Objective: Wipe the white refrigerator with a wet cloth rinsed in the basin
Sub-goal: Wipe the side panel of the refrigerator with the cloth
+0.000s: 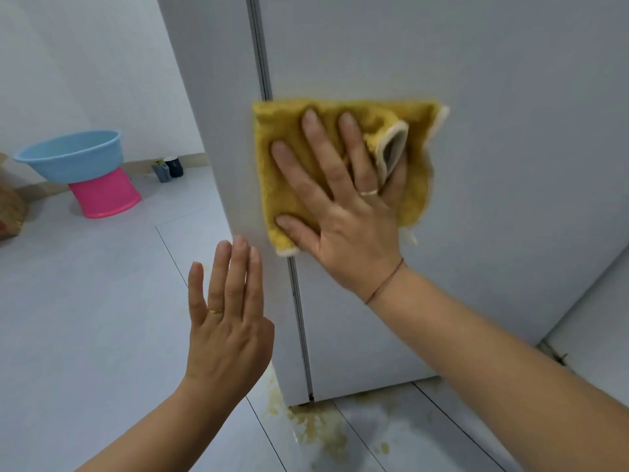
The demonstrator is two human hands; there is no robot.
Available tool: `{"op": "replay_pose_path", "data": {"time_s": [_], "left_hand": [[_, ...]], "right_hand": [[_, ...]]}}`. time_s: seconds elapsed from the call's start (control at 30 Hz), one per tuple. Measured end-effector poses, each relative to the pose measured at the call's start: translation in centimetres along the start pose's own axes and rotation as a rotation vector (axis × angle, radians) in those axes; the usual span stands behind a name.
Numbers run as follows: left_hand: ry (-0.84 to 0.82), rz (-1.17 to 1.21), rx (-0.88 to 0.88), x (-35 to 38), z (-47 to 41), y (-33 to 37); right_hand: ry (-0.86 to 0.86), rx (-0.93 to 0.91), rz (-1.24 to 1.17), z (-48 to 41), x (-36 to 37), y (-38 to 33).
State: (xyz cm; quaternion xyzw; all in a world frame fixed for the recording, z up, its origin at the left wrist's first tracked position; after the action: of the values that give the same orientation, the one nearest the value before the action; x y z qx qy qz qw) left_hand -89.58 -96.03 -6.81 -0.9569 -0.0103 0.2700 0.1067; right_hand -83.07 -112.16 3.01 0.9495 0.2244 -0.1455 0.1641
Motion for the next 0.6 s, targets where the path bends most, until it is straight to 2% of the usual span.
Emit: {"op": "replay_pose_path", "data": {"time_s": [0.13, 0.23, 0.47, 0.6], "left_hand": [[-0.015, 0.030, -0.075, -0.2, -1.4, -0.7], [-0.014, 0.062, -0.100, -0.3, -1.4, -1.1], [-0.077, 0.098, -0.028, -0.5, 1.8, -1.8], [-0.118, 0.089, 0.014, -0.5, 4.3, -2.4]], "right_hand": [[0.063, 0.044, 0.045, -7.4, -2.6, 0.7], [0.080, 0.041, 0.039, -7.1, -2.1, -0.7], [-0.108, -0.065, -0.028, 4.8, 3.4, -5.8], [-0.135, -0.148, -0.067, 12.1, 5.9, -7.4]]}}
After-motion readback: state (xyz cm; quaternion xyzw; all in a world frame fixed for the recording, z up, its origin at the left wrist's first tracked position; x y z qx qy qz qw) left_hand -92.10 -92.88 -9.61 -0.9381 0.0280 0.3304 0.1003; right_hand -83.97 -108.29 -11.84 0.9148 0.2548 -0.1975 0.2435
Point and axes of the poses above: each hand's wrist, its own z-axis away from the middle knuckle, its own x-axis out of the palm, y = z × x, the point moved 1 cm from there along -z, towards the middle knuckle, and after that the axes turned 5 degrees about -x, right-handed, at the moved point
